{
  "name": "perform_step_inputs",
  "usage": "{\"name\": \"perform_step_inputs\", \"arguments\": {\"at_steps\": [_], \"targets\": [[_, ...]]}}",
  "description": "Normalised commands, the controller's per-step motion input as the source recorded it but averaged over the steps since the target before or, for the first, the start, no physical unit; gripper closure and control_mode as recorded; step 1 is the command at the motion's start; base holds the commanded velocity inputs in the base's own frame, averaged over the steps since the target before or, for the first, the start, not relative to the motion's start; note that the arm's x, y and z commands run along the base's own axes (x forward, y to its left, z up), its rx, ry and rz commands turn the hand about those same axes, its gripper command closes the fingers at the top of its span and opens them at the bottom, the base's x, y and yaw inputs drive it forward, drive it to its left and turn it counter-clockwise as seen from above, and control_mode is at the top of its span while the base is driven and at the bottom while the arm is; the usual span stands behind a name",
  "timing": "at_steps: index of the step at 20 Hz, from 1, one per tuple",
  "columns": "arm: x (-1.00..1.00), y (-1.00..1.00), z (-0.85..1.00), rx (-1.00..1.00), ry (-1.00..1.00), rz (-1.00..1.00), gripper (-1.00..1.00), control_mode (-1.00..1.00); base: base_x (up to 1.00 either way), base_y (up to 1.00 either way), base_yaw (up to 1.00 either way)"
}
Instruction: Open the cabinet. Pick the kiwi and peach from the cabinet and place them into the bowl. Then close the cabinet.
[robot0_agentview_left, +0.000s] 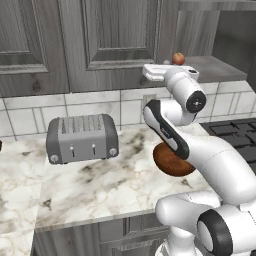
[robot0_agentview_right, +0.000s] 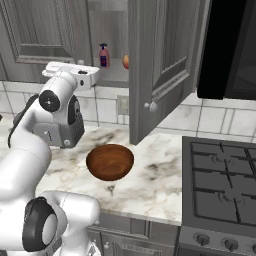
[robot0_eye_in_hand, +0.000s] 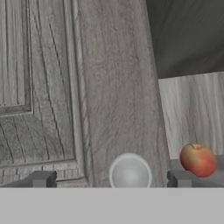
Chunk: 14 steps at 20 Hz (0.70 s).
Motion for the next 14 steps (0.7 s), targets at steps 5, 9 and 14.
{"name": "perform_step_inputs", "arguments": {"at_steps": [5, 9, 14], "targets": [[0.50, -0.02, 0.00, 0.00, 0.00, 0.00, -1.00, -1.00, 0.00, 0.00, 0.00], [0.55, -0.01, 0.00, 0.00, 0.00, 0.00, -1.00, -1.00, 0.00, 0.00, 0.00], [0.50, -0.01, 0.00, 0.00, 0.00, 0.00, 1.00, -1.00, 0.00, 0.00, 0.00]]}}
